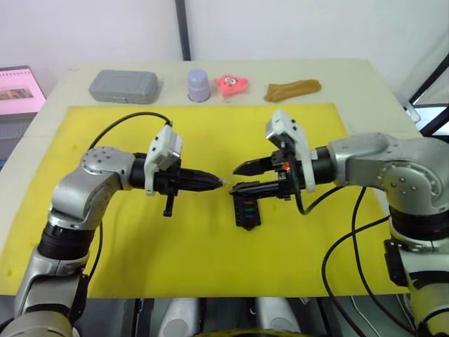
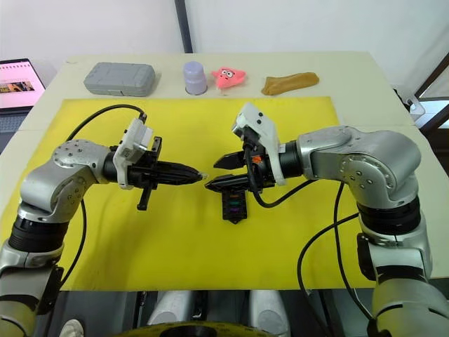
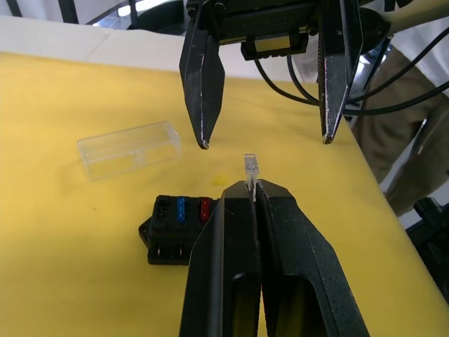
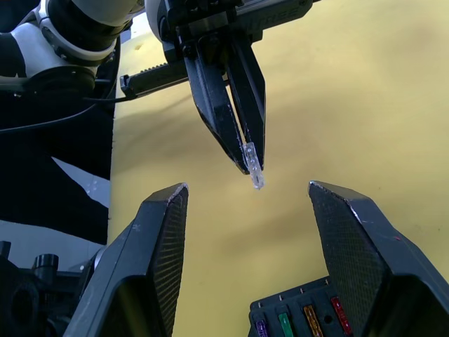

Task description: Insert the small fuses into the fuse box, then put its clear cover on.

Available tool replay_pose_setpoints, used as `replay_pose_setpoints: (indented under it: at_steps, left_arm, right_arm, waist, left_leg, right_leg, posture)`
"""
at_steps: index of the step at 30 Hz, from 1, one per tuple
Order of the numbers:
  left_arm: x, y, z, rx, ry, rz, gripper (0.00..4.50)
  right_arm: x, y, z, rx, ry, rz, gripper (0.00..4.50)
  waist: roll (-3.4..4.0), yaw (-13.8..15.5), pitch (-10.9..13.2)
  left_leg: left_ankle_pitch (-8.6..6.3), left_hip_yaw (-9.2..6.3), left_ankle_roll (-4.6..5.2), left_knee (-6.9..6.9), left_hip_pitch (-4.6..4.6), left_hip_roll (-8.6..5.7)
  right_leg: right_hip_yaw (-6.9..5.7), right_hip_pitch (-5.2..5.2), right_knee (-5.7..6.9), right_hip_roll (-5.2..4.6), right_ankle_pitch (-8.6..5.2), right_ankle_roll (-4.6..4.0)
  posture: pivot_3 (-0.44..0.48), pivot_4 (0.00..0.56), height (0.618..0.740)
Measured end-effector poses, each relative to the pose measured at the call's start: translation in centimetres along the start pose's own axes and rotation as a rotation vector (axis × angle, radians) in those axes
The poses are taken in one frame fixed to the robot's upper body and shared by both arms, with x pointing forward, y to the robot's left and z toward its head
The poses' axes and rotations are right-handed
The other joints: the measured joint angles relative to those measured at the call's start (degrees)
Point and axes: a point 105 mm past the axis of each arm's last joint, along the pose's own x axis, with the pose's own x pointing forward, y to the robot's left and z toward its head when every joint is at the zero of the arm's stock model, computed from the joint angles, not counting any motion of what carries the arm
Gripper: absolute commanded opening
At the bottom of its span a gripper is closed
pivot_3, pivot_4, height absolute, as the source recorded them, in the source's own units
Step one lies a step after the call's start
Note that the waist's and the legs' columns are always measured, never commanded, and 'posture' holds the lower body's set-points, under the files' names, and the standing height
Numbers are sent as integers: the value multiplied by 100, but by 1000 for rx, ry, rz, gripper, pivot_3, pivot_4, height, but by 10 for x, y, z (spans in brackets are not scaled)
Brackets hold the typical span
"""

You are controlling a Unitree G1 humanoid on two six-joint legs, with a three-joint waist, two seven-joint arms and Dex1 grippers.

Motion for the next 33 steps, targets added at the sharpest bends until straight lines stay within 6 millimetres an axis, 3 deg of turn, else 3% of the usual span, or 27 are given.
replay_pose_setpoints:
  at_steps: [3, 16, 19, 20, 33]
  left_arm:
    - [0, 1, 1, 5, 0, 4, 0]
    - [-1, 4, 0, -10, -1, 13, 0]
    - [-1, 4, 1, -5, -2, 13, 0]
    - [-1, 4, 1, -4, -3, 10, 0]
    - [0, 4, 1, -7, -4, 8, 0]
  right_arm:
    - [2, 0, 3, -5, -5, -2, 2073]
    - [9, 0, 1, -3, 6, 6, 2073]
    - [9, 0, 0, -4, 7, 9, 1289]
    - [9, 0, 0, -4, 7, 6, 817]
    - [10, -2, 1, -16, 1, -5, 817]
  waist:
    - [0, -2, 0]
    - [0, -3, 0]
    - [0, -1, 0]
    - [0, -2, 0]
    - [0, -3, 0]
  left_leg:
    - [0, 0, 0, 0, 0, 0]
    - [-1, 0, 2, -1, 0, 0]
    - [-1, 0, 1, -1, 0, 0]
    - [-1, 0, 1, 0, 0, 0]
    - [-6, -1, 10, -1, 0, 1]
  right_leg:
    - [0, 0, 0, 0, 0, 0]
    - [0, -1, 0, 1, 0, 0]
    - [0, 0, 0, 1, 0, 0]
    - [0, 0, 0, 1, 0, 0]
    - [0, 0, -1, 1, 0, 0]
  posture:
    - [0, 150, 740]
    - [0, 150, 740]
    - [0, 150, 740]
    - [0, 150, 740]
    - [0, 150, 740]
